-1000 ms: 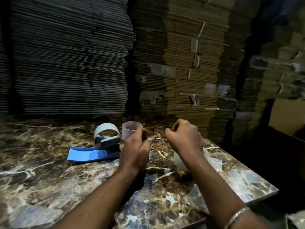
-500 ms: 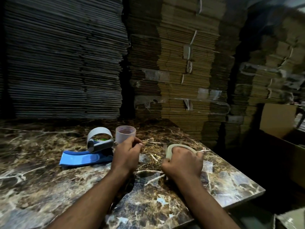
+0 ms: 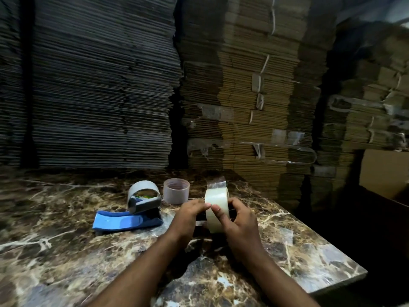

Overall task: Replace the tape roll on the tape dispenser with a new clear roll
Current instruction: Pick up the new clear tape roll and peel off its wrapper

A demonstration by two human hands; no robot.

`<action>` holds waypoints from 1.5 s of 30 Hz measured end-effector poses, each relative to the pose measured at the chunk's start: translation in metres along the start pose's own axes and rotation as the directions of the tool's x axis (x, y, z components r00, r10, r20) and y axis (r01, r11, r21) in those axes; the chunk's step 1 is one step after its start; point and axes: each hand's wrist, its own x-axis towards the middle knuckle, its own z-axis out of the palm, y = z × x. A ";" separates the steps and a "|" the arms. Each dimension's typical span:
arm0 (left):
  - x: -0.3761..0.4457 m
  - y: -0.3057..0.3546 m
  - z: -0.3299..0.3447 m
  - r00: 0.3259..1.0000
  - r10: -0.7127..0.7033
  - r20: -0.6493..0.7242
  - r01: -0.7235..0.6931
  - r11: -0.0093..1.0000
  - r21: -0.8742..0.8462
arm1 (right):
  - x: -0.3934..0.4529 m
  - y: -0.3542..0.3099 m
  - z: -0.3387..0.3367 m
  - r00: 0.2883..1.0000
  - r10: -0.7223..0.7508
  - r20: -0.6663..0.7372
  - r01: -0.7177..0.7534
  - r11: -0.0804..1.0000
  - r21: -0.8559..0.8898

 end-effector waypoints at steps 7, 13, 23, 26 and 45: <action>-0.003 0.006 -0.002 0.995 0.056 -0.086 -0.061 0.996 -0.063 | -0.002 0.003 0.004 0.984 -0.018 0.175 -0.002 0.994 0.112; 0.000 0.005 -0.004 0.971 0.136 -0.197 -0.146 0.988 -0.040 | 0.002 0.008 0.004 0.995 -0.015 0.097 0.003 0.993 0.122; 0.000 0.007 -0.008 0.970 0.123 -0.208 -0.131 0.991 -0.027 | 0.051 -0.024 -0.003 0.954 0.167 0.248 -0.227 0.944 0.238; 0.000 0.008 -0.008 0.971 0.134 -0.198 -0.134 0.991 0.011 | 0.072 -0.042 -0.005 0.915 0.208 0.346 -0.277 0.947 0.162; 0.002 -0.004 -0.014 0.960 0.173 -0.222 -0.143 0.979 0.143 | 0.108 -0.057 -0.015 0.848 0.087 0.523 0.020 0.981 -0.194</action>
